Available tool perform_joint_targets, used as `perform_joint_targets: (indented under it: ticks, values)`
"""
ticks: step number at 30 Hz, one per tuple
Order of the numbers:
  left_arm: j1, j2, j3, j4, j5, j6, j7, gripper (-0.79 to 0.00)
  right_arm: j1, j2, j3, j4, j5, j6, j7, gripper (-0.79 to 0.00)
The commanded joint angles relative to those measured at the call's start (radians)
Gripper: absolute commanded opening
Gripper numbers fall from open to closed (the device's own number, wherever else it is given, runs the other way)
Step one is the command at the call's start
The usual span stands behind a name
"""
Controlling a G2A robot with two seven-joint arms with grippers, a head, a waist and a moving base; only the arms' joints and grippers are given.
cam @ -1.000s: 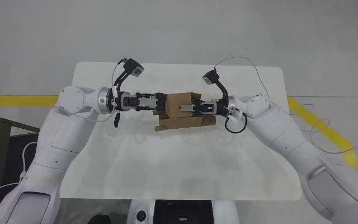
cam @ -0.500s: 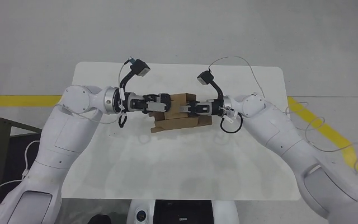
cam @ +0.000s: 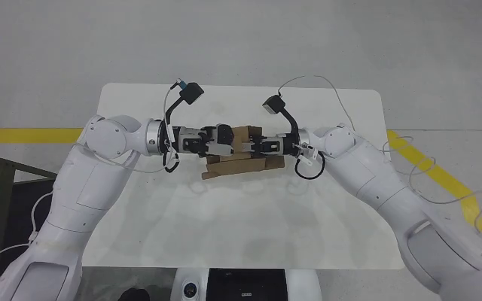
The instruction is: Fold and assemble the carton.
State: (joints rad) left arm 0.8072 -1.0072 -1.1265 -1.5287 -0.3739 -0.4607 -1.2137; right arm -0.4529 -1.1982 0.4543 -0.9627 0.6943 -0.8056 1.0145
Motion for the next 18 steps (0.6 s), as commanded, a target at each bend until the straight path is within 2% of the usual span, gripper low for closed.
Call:
perform_joint_targets:
  ticks: [1, 10, 18]
  values:
    - [0.001, 0.001, -0.009, 0.001, -0.009, 0.002, 0.006, 0.0, -0.001, 0.002, 0.006, 0.009, 0.001, -0.003, -0.003, -0.785]
    - [0.015, 0.009, -0.051, 0.013, -0.043, 0.005, 0.009, 0.0, -0.013, 0.023, 0.046, 0.024, 0.009, -0.004, -0.004, -0.785]
    - [0.028, 0.014, -0.06, 0.059, 0.006, 0.002, 0.027, 0.0, -0.028, 0.044, 0.07, -0.012, 0.007, 0.017, 0.017, -0.785]
